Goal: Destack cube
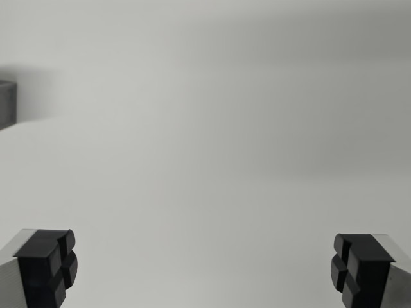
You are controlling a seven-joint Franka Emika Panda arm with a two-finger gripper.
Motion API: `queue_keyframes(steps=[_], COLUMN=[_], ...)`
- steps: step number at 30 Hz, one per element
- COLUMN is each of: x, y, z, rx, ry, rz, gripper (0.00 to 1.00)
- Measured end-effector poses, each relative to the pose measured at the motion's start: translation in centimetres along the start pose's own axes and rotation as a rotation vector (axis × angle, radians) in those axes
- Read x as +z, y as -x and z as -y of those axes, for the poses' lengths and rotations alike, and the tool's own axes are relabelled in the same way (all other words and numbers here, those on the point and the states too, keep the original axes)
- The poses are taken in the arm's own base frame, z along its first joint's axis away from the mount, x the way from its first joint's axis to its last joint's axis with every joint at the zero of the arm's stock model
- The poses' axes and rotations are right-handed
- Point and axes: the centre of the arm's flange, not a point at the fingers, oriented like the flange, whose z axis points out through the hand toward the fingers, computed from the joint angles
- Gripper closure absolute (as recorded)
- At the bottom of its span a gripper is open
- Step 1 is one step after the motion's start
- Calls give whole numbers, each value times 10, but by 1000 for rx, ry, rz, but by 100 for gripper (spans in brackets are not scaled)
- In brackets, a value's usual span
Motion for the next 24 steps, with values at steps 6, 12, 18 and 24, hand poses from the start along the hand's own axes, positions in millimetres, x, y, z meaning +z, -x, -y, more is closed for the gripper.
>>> queue_keyframes(steps=[6,12,18,24], x=[0,0,0,2], y=[0,0,1,4], z=[0,0,1,4], rx=[0,0,1,2], ry=[0,0,0,2], rz=[0,0,1,2], gripper=[0,0,0,0])
